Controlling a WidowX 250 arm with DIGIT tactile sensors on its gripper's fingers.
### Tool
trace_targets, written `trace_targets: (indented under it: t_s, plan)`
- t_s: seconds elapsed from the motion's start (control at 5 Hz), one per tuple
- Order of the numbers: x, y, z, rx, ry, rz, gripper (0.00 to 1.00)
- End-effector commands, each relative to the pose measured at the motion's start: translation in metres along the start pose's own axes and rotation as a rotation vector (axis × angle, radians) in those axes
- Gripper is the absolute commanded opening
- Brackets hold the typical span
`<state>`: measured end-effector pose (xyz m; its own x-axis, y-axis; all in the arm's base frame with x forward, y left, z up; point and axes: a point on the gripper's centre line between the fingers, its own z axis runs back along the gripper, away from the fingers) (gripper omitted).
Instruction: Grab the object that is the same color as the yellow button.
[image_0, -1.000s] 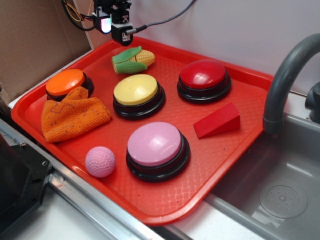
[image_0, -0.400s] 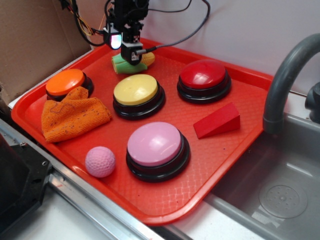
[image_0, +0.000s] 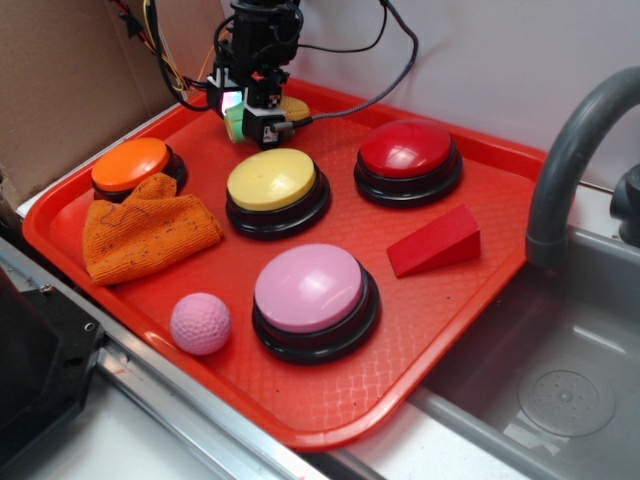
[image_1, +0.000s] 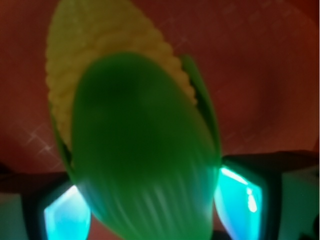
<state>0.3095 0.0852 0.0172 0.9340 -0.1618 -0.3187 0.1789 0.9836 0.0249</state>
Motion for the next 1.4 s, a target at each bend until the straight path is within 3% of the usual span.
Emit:
trace_targets:
  t_s: [0.0, 0.2, 0.4, 0.6, 0.8, 1.2]
  plan:
    - [0.003, -0.003, 0.013, 0.013, -0.050, 0.025, 0.00]
    - [0.002, -0.003, 0.014, 0.004, -0.059, 0.044, 0.00]
    - [-0.017, -0.002, 0.054, -0.022, -0.132, 0.206, 0.00]
    - [-0.053, -0.010, 0.094, -0.107, -0.206, 0.445, 0.00]
    - [-0.091, -0.030, 0.133, -0.148, -0.308, 0.454, 0.00]
    - [-0.149, -0.074, 0.215, -0.113, -0.390, 0.344, 0.00]
